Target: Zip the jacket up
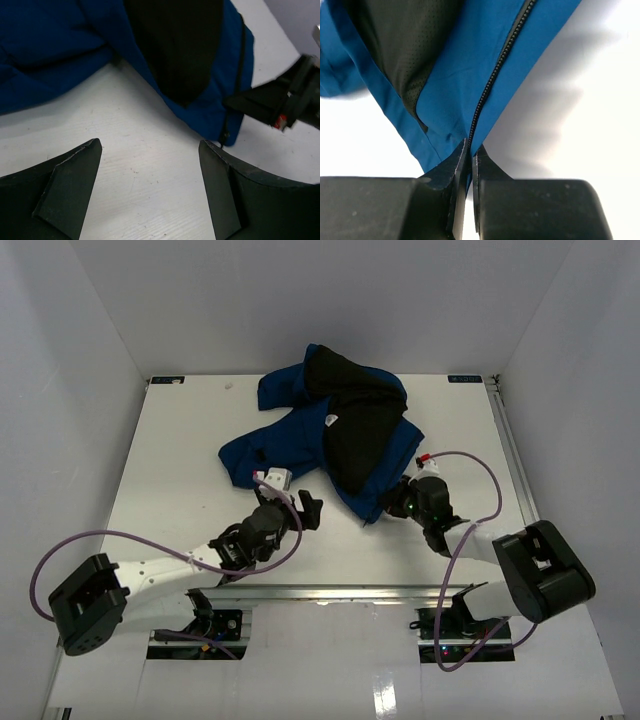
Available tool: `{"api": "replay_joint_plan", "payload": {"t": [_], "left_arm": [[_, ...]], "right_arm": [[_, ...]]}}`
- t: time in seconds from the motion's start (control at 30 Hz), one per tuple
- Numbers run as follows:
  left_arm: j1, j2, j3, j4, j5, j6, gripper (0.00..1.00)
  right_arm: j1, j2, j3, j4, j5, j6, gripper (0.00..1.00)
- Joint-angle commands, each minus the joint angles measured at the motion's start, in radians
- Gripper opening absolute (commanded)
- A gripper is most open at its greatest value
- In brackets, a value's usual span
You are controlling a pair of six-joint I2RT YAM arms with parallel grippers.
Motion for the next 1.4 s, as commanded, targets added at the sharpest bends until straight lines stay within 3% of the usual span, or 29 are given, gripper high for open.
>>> {"api": "replay_joint_plan", "payload": {"t": [0.0,0.1,0.27,0.37,0.47,0.67,0.77,0.83,0.97,1.03,1.2,1.37], "left_arm": [[0.008,0.1,0.144,-0.137,-0.067,0.004,0.89],[0.014,0.157,0.245,-0.163,-0.035,0.031,0.89],[0.014,0.26,0.349,-0.202,0.167,0.052,0.88],[0.014,0.269,0.33,-0.139,0.323,0.084,0.88],[0.016,0.268,0.309,-0.115,0.383,0.094,0.88],[0.025,0.301,0.294,-0.098,0.531,0.1,0.89],[0.025,0.331,0.306,-0.106,0.633,0.125,0.88],[0.025,0.351,0.319,-0.118,0.656,0.133,0.88],[0.025,0.391,0.339,-0.122,0.692,0.156,0.88],[0.025,0.408,0.349,-0.118,0.694,0.161,0.87],[0.025,0.449,0.366,-0.101,0.713,0.173,0.87],[0.025,0.478,0.384,-0.081,0.723,0.178,0.86]], "right_arm": [[0.008,-0.116,-0.168,0.13,-0.078,-0.007,0.08],[0.006,-0.172,-0.233,0.215,-0.113,0.007,0.08],[0.009,-0.299,-0.281,0.243,-0.163,0.001,0.08],[0.01,-0.345,-0.306,0.273,-0.187,-0.003,0.16],[0.01,-0.355,-0.309,0.282,-0.197,-0.007,0.22],[0.014,-0.315,-0.334,0.312,-0.207,0.025,0.25],[0.018,-0.304,-0.351,0.338,-0.198,0.033,0.23],[0.019,-0.302,-0.353,0.365,-0.215,0.038,0.23],[0.029,-0.31,-0.363,0.421,-0.235,0.054,0.37],[0.032,-0.311,-0.351,0.404,-0.232,0.05,0.39],[0.031,-0.288,-0.342,0.406,-0.231,0.053,0.38],[0.032,-0.261,-0.342,0.449,-0.248,0.07,0.25]]}}
